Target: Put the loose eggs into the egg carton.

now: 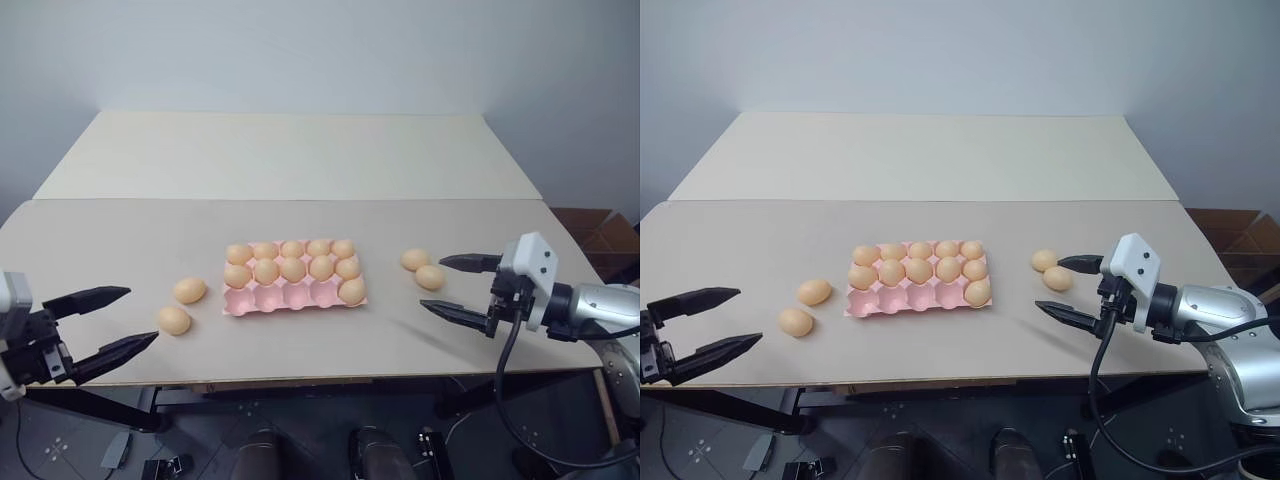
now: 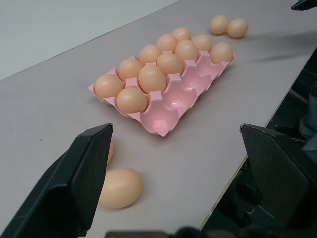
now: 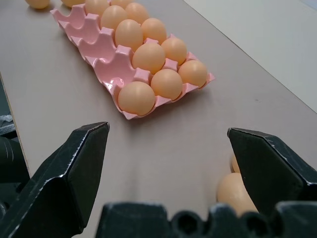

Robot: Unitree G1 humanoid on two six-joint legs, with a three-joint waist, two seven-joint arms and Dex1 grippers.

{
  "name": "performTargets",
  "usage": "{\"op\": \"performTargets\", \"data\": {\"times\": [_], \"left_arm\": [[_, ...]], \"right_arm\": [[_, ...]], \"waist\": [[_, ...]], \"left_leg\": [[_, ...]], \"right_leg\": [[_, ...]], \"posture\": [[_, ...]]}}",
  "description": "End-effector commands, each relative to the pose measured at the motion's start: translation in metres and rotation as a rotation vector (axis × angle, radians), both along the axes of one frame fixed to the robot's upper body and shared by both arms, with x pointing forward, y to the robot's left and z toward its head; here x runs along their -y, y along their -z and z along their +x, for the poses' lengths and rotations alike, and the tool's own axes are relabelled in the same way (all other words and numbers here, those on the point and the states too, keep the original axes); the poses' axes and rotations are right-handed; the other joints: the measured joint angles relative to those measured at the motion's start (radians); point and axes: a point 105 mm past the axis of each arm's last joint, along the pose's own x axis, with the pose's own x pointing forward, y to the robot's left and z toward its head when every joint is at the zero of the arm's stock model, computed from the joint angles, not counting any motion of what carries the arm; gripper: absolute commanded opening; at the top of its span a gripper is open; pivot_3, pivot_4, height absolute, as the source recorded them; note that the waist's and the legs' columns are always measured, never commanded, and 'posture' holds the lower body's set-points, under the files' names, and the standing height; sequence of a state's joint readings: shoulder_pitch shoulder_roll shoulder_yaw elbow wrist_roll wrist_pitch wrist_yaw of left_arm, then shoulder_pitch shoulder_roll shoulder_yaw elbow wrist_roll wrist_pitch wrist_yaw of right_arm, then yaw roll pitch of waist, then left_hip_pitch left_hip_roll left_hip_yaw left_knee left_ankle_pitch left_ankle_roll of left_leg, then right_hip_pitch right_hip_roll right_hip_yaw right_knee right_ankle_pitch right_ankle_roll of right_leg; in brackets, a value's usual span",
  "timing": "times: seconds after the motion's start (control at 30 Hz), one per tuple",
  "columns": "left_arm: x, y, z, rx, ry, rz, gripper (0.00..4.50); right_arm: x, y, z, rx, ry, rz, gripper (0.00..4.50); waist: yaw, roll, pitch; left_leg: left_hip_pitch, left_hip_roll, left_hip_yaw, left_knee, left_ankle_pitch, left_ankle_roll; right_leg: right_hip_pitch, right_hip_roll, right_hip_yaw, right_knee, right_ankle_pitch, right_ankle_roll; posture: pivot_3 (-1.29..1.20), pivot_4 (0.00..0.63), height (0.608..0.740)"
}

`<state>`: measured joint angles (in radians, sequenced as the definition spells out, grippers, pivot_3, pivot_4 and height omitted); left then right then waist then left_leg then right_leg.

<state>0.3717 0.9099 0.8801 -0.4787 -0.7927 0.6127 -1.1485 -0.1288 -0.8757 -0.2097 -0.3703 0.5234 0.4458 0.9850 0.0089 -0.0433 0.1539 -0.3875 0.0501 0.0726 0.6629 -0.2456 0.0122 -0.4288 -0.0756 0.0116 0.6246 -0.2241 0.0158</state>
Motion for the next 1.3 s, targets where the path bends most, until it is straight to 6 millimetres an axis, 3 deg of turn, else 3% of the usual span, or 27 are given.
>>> {"op": "performTargets", "data": {"times": [0.03, 0.13, 0.53, 1.07, 1.17, 1.3], "left_arm": [[0.001, -0.011, 0.005, 0.028, -0.009, -0.015, 4.48], [0.005, -0.018, 0.004, 0.023, 0.031, -0.033, 4.48], [0.023, -0.012, 0.003, 0.026, 0.129, -0.012, 4.48], [0.027, -0.011, 0.017, 0.034, 0.181, -0.016, 4.48], [0.026, -0.011, 0.015, 0.032, 0.177, -0.014, 4.5], [0.025, -0.012, 0.015, 0.036, 0.17, -0.008, 4.5]], "right_arm": [[-0.002, -0.01, -0.001, 0.056, -0.012, 0.002, 4.5], [-0.001, -0.009, -0.001, 0.058, -0.001, 0.006, 4.5], [0.018, -0.013, 0.011, 0.071, 0.13, -0.035, 4.5], [0.013, 0.054, 0.071, -0.054, 0.246, -0.076, 4.5], [0.014, 0.062, 0.081, -0.061, 0.282, -0.067, 3.92], [0.012, 0.06, 0.084, -0.047, 0.287, -0.049, 2.51]], "waist": [[0.0, 0.0, 0.0], [0.001, 0.0, 0.0], [-0.002, 0.0, 0.0], [-0.019, 0.0, 0.0], [-0.021, 0.0, 0.0], [-0.022, 0.0, 0.0]], "left_leg": [[0.0, 0.0, 0.0, 0.0, 0.0, 0.0], [0.0, 0.0, -0.001, 0.0, 0.0, 0.0], [0.001, 0.0, 0.0, 0.0, 0.0, 0.0], [0.001, -0.001, 0.0, 0.0, 0.0, 0.0], [0.001, -0.001, -0.001, 0.0, 0.0, 0.0], [0.001, -0.001, -0.001, 0.0, 0.0, 0.0]], "right_leg": [[0.0, 0.0, 0.0, 0.0, 0.0, 0.0], [0.001, 0.0, 0.0, 0.0, 0.0, 0.0], [0.001, 0.0, 0.0, 0.0, 0.0, -0.001], [0.002, 0.001, 0.001, 0.001, 0.004, -0.003], [0.002, 0.001, 0.001, 0.0, 0.005, -0.001], [0.002, 0.001, 0.001, 0.001, 0.005, -0.001]], "posture": [[0.0, 0.15, 0.74], [0.0, 0.15, 0.74], [0.0, 0.15, 0.74], [0.0, 0.15, 0.74], [0.0, 0.15, 0.74], [0.0, 0.15, 0.74]]}}
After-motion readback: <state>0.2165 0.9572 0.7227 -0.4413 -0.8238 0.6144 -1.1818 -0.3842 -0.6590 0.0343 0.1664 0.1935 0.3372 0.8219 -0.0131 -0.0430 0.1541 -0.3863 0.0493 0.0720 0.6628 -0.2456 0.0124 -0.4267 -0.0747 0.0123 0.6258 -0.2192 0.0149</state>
